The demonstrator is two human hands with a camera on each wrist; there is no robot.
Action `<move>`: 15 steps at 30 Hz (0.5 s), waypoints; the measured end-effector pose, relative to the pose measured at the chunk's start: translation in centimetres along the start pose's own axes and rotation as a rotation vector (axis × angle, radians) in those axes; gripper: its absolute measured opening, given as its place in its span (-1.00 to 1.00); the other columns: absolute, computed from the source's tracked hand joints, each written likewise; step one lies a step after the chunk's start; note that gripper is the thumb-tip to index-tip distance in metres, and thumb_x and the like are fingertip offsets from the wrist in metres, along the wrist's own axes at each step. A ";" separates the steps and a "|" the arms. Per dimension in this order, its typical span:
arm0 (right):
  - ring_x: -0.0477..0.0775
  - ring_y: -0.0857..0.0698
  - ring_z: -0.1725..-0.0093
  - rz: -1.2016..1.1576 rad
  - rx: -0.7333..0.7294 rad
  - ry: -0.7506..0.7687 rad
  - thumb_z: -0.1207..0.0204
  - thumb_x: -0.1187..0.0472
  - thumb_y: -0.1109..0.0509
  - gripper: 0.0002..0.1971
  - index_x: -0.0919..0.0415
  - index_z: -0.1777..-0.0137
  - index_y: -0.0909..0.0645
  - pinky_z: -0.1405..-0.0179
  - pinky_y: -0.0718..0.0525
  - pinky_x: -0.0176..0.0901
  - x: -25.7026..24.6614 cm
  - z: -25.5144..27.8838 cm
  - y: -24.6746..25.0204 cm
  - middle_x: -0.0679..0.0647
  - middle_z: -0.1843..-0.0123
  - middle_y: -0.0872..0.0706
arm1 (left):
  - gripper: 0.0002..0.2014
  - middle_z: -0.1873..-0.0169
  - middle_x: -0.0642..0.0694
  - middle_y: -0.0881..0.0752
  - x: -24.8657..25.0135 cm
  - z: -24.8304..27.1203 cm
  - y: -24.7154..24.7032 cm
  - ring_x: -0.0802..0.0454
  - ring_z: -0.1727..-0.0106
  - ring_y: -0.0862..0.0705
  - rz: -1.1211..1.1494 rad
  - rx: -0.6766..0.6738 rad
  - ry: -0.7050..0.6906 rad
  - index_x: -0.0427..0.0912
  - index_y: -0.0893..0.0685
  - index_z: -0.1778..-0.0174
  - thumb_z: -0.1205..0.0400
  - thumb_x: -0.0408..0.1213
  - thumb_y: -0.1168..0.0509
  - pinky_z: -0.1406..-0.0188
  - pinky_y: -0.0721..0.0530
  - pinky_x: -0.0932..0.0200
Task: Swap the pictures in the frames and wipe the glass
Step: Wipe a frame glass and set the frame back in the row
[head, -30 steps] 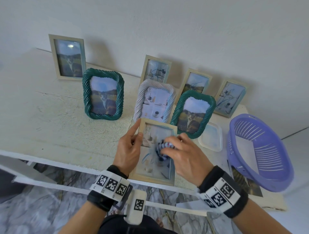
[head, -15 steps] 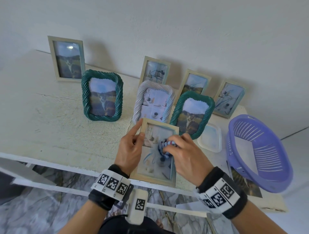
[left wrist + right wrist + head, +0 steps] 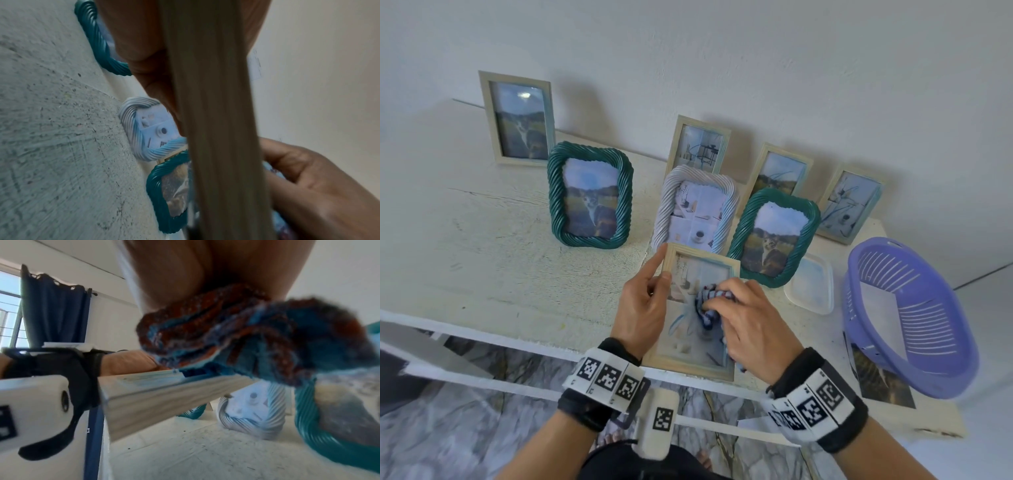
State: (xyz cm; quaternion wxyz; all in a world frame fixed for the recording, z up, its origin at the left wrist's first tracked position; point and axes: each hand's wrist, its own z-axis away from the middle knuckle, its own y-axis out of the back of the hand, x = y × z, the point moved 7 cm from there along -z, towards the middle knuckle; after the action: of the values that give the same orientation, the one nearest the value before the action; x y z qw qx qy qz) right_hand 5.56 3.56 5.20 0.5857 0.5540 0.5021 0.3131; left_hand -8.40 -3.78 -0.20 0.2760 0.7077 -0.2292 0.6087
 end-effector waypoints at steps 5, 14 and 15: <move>0.07 -0.48 0.02 0.007 0.056 0.112 -0.32 0.44 -0.47 -0.74 0.19 0.01 -0.73 0.13 -0.70 -0.01 -3.2 0.7 0.1 0.12 -0.05 -0.64 | -0.56 0.63 0.12 -0.25 -0.1 -0.2 0.3 0.23 0.59 -0.20 -0.008 0.007 0.002 -0.04 -0.44 -0.55 -0.74 -0.43 -0.15 0.59 -0.24 0.40; 0.10 -0.48 0.06 0.099 0.015 0.028 -0.27 0.41 -0.51 -0.66 0.12 -0.05 -0.72 0.06 -0.60 -0.10 -0.6 -0.4 0.5 0.09 -0.08 -0.61 | -0.55 0.64 0.15 -0.25 0.0 -0.1 -0.3 0.22 0.59 -0.22 0.024 0.002 0.001 -0.08 -0.40 -0.57 -0.75 -0.43 -0.14 0.58 -0.25 0.44; 0.07 -0.46 0.02 0.115 0.027 0.042 -0.27 0.39 -0.52 -0.66 0.13 -0.05 -0.72 0.06 -0.61 -0.10 -1.3 -0.4 0.4 0.09 -0.09 -0.62 | -0.55 0.64 0.15 -0.24 0.0 -0.2 -0.2 0.22 0.59 -0.21 0.025 0.005 0.004 -0.08 -0.40 -0.58 -0.75 -0.43 -0.14 0.58 -0.25 0.44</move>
State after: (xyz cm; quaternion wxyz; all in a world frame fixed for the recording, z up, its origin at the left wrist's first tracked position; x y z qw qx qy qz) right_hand 4.90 2.55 5.98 0.5487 0.5830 0.4856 0.3510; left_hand -8.43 -3.48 -0.17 0.2673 0.7041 -0.2360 0.6141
